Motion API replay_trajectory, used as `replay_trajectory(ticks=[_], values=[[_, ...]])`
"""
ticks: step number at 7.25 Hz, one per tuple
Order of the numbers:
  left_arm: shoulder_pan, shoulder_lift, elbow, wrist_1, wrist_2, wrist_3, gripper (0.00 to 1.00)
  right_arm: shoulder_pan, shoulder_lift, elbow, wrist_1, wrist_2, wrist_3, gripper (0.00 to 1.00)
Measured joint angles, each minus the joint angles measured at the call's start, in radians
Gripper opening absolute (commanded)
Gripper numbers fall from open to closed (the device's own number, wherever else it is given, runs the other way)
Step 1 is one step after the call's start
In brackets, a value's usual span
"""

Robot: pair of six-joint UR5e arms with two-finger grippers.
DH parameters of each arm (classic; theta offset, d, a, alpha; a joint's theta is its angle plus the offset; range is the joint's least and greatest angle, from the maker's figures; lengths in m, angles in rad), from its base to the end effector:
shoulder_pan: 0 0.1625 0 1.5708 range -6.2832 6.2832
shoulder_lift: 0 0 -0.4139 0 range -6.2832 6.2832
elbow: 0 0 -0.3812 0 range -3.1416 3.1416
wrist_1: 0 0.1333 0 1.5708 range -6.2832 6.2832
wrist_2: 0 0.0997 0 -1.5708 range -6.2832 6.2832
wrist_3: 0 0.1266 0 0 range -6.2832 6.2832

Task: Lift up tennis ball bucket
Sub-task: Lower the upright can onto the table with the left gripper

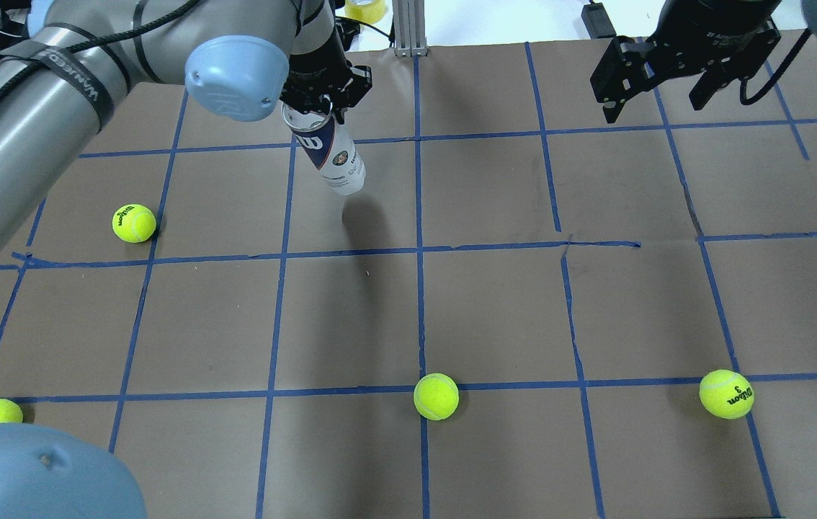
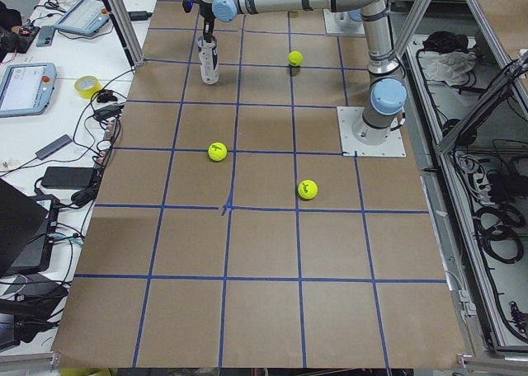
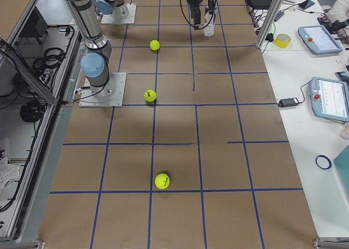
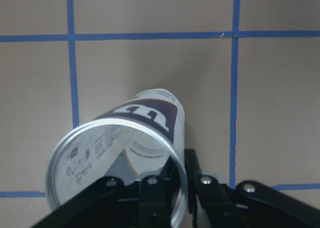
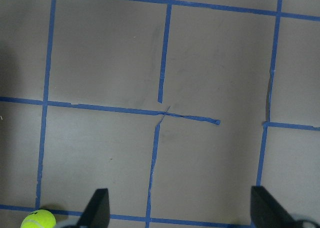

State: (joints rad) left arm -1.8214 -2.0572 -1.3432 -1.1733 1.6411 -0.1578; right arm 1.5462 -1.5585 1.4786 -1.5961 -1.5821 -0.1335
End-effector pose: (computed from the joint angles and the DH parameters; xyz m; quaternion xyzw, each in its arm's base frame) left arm -0.2887 -0.6261 0.3195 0.0438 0.9960 -0.0749 0.0203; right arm 0.1196 -0.5006 0.4914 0.0541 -0.9971 0.0520 0.0098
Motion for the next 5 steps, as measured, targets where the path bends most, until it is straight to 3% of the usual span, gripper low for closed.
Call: replay_trajectory(ticks=[1, 2, 5], values=[[-0.007, -0.01, -0.003, 0.004, 0.016, 0.014, 0.67, 0.0, 0.0, 0.0, 0.0, 0.0, 0.0, 1.0], [-0.01, -0.015, -0.007, 0.01, 0.023, 0.016, 1.0, 0.0, 0.0, 0.0, 0.001, -0.001, 0.0, 1.0], [-0.014, -0.003, -0.021, 0.042, 0.021, 0.016, 1.0, 0.0, -0.001, 0.0, 0.002, 0.0, 0.0, 1.0]])
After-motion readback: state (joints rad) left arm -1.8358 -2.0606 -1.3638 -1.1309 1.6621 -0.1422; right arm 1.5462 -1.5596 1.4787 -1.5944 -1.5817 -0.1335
